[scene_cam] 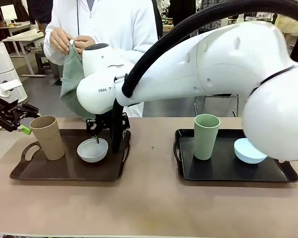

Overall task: Set up a tray with a mat and arrange the tableware.
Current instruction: Pick up the Picnic Bowl and Reusable plastic cup from the Handle tray in front of the human's position and hold them in the air.

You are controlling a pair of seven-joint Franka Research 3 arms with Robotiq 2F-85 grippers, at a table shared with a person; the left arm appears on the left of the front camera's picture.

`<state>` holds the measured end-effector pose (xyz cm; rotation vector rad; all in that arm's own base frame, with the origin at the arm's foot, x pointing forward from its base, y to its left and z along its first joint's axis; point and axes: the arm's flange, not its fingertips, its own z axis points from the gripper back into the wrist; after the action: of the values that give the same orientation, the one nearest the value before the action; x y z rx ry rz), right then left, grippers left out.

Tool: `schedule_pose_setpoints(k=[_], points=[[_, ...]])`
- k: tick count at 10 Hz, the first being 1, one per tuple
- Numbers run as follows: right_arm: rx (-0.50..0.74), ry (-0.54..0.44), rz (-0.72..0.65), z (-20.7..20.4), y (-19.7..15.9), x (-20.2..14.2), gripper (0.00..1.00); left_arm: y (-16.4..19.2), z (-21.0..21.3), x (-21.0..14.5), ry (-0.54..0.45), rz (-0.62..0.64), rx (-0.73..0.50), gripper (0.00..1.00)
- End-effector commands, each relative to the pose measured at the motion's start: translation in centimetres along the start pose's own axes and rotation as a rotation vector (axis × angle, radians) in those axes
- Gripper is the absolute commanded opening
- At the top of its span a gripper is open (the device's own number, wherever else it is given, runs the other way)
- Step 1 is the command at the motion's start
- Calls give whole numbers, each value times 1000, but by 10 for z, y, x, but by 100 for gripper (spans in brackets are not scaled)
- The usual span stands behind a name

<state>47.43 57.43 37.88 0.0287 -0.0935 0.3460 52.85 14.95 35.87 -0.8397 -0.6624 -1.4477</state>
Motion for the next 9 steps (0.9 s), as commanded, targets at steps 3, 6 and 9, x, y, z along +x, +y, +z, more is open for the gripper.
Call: schedule_pose_setpoints(k=[3,6,9], points=[[-20,36,-50,-13,13,15,100,12,-14,-9,-26,51,-81,100],[-10,62,-45,-27,13,18,100,17,-41,-9,-21,55,-158,100],[10,70,-28,-39,16,23,100,18,-56,-7,-26,42,-192,100]])
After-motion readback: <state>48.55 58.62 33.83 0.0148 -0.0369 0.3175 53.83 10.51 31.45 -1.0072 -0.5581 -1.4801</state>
